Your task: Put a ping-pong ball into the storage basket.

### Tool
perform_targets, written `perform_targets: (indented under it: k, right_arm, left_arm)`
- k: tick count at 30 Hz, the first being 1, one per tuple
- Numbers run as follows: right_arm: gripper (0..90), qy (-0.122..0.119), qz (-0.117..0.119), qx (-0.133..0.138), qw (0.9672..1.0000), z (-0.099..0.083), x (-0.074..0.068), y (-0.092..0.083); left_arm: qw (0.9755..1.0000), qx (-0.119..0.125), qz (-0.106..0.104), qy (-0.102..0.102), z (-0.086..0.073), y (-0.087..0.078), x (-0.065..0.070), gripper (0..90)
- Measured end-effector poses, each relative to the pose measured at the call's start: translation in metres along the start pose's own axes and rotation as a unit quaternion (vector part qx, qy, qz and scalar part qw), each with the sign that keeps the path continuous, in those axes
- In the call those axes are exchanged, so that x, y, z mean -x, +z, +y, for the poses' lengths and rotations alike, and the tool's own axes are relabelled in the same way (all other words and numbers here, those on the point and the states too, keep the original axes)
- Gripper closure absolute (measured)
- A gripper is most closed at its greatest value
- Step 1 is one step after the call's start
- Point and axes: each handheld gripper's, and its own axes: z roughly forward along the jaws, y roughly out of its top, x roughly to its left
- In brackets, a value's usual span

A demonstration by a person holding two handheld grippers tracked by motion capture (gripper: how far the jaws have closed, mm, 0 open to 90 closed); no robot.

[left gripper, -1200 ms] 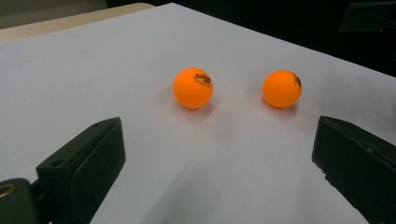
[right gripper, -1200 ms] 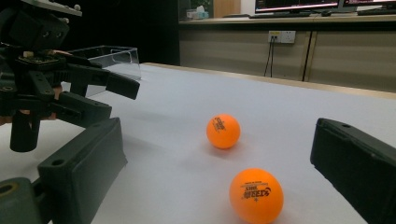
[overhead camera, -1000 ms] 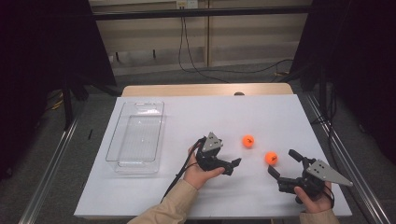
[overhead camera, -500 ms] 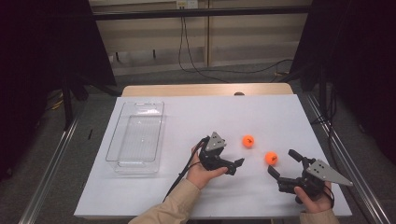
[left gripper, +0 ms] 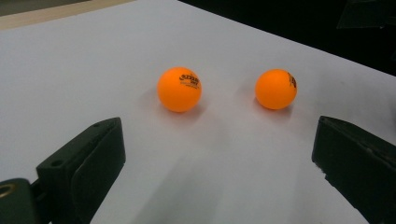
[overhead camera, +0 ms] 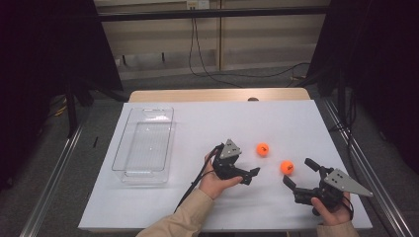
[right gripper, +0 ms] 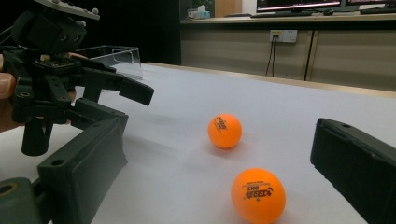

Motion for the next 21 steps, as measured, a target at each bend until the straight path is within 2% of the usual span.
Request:
perform_targets:
  k: [21]
  right_arm:
    - [2.6,0.0,0.003,-0.001,1.0,0.0,0.0,0.0]
  left_arm:
    - [0.9999,-0.01,-0.004,-0.006,0.001,0.013,0.0,2.9]
